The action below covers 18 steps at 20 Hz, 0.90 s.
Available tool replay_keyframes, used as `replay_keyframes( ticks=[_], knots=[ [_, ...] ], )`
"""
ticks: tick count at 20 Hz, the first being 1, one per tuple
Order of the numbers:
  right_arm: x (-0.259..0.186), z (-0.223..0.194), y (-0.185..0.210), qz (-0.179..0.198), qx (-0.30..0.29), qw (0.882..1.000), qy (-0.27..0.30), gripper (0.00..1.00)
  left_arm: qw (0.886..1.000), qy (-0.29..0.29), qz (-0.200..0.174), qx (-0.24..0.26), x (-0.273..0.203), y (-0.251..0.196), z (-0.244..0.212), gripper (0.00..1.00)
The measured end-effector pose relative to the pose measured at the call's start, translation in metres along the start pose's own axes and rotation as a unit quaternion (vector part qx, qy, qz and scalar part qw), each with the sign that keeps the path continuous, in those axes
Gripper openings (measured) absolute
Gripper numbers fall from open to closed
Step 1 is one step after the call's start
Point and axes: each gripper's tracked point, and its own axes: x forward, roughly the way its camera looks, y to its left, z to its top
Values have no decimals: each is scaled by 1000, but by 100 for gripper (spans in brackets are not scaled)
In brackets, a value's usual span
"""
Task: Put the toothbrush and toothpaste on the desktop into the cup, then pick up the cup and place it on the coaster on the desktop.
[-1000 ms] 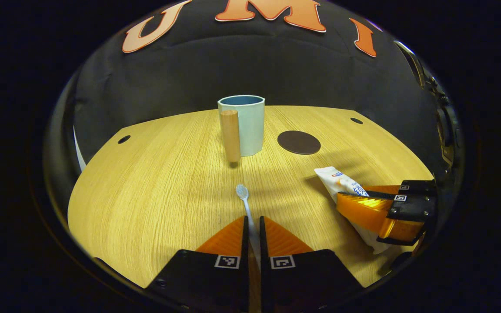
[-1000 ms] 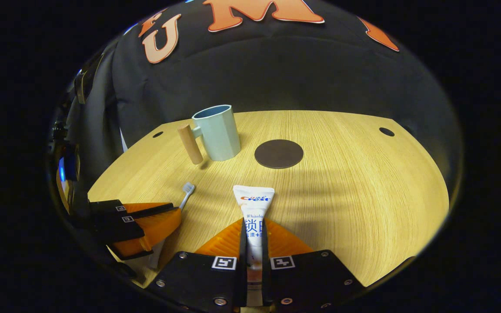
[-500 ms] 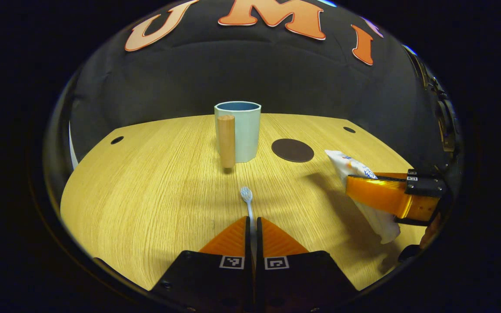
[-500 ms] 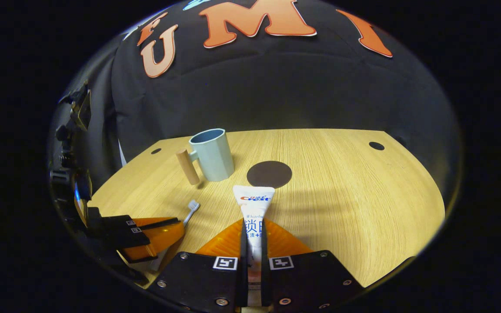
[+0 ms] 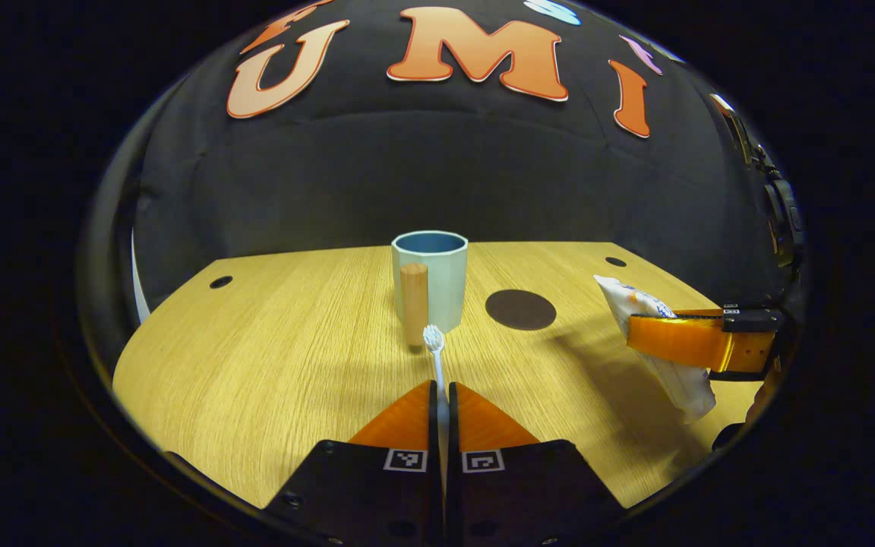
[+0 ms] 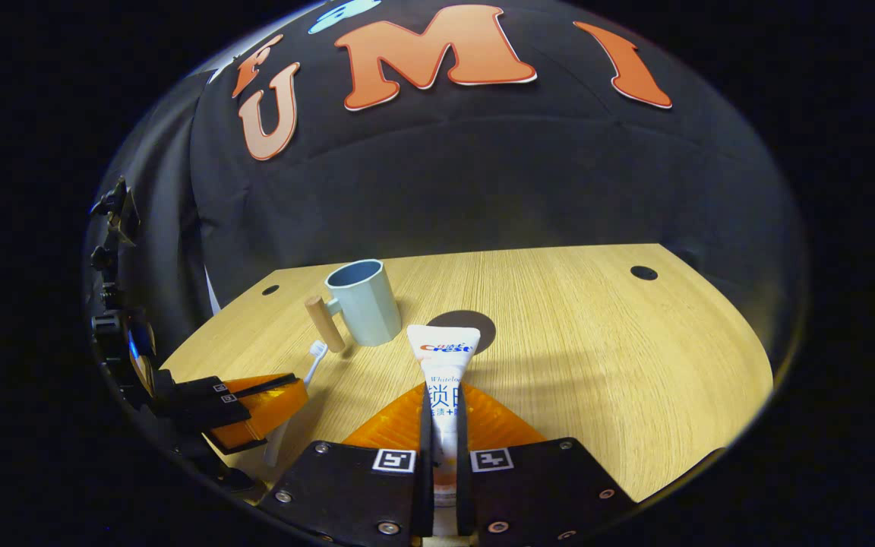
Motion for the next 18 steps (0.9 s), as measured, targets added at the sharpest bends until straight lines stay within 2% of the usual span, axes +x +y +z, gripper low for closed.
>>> replay_keyframes(
  ticks=[7,18],
  knots=[
    [-16,42,-2,-3,-15,998,-54,12,997,-77,1,16,-2,-2,59,2],
    [-30,110,9,8,-37,990,-137,12,985,-171,-3,2,7,14,152,2]
  ],
)
